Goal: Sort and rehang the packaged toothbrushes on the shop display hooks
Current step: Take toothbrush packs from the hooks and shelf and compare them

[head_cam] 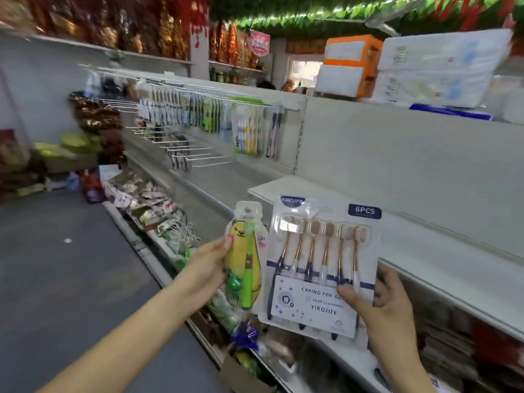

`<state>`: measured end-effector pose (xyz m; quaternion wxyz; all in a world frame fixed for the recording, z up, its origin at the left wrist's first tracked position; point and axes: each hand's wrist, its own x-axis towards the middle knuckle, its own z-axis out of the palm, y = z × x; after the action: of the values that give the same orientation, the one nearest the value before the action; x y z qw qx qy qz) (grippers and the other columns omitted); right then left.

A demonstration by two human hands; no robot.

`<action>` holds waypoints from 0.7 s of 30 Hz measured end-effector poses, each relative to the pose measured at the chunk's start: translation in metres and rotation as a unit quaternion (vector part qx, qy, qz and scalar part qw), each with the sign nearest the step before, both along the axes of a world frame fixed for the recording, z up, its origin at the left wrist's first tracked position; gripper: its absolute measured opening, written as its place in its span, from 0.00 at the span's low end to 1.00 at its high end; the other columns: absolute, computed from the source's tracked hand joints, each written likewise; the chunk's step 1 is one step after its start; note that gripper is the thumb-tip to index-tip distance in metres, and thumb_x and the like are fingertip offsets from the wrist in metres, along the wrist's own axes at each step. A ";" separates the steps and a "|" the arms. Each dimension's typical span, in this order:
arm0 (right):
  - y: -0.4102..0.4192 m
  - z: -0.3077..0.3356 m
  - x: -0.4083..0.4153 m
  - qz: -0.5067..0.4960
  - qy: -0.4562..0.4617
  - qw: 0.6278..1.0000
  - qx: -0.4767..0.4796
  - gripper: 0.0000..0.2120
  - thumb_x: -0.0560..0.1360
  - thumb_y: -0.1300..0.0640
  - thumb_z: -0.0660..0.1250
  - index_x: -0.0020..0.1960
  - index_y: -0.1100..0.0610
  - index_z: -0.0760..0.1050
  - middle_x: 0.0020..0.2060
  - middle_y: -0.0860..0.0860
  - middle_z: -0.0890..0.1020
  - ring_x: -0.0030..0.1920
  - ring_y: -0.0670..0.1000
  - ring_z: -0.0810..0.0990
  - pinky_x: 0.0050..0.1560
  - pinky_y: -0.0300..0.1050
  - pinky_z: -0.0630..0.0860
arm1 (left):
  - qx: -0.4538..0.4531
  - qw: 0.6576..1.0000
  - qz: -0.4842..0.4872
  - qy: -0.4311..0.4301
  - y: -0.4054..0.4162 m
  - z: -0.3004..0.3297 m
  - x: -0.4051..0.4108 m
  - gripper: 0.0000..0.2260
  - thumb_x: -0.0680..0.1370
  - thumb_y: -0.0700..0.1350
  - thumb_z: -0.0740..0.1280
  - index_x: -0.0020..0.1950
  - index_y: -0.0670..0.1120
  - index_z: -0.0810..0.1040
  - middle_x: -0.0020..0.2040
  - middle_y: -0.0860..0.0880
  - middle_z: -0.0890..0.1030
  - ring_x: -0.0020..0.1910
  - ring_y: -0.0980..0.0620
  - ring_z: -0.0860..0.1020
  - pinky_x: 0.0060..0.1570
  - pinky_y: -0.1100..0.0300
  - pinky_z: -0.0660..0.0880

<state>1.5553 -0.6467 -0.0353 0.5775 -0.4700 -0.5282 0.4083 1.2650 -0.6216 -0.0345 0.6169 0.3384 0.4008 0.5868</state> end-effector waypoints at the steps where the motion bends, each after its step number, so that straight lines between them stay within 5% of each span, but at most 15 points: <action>1: 0.005 0.000 -0.017 0.009 -0.002 1.000 -0.001 0.26 0.66 0.65 0.77 0.58 0.47 0.74 0.48 0.48 0.87 0.47 0.50 0.87 0.40 0.43 0.84 | -0.003 1.000 0.017 0.012 -0.001 -0.001 -0.014 0.15 0.83 0.43 0.59 0.64 0.38 0.78 0.59 0.41 0.83 0.59 0.45 0.82 0.55 0.52 0.80; 4: 0.019 0.001 -0.061 0.034 -0.016 0.999 -0.005 0.25 0.68 0.68 0.76 0.56 0.46 0.73 0.46 0.45 0.87 0.45 0.48 0.87 0.36 0.40 0.83 | 0.003 0.995 0.079 0.059 -0.001 -0.004 -0.052 0.13 0.83 0.44 0.60 0.63 0.40 0.78 0.58 0.43 0.84 0.57 0.48 0.83 0.50 0.59 0.82; 11: 0.052 0.002 -0.131 0.078 -0.027 0.997 0.007 0.26 0.69 0.69 0.76 0.58 0.48 0.73 0.48 0.46 0.86 0.46 0.48 0.87 0.38 0.39 0.82 | 0.027 0.977 0.183 0.103 0.007 -0.015 -0.134 0.11 0.83 0.43 0.62 0.61 0.43 0.81 0.56 0.45 0.86 0.54 0.49 0.84 0.50 0.56 0.82; 16: 0.091 -0.003 -0.177 0.101 -0.044 0.994 0.023 0.25 0.69 0.68 0.77 0.59 0.48 0.75 0.51 0.47 0.86 0.50 0.50 0.86 0.47 0.47 0.84 | 0.020 0.965 0.232 0.122 0.027 -0.025 -0.190 0.12 0.81 0.44 0.65 0.58 0.38 0.82 0.56 0.39 0.84 0.57 0.40 0.82 0.61 0.42 0.77; 21: 0.138 -0.007 -0.228 0.113 -0.032 0.992 0.038 0.24 0.70 0.66 0.77 0.59 0.48 0.74 0.51 0.46 0.86 0.51 0.50 0.85 0.54 0.55 0.80 | 0.038 0.947 0.284 0.144 0.056 -0.030 -0.241 0.10 0.78 0.46 0.69 0.48 0.39 0.82 0.52 0.38 0.85 0.49 0.44 0.82 0.56 0.46 0.78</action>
<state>1.3269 -0.5089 -0.0421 0.5283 -0.3974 -0.6111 0.4353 1.0240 -0.5659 -0.0649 0.3471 0.3146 0.5425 0.6973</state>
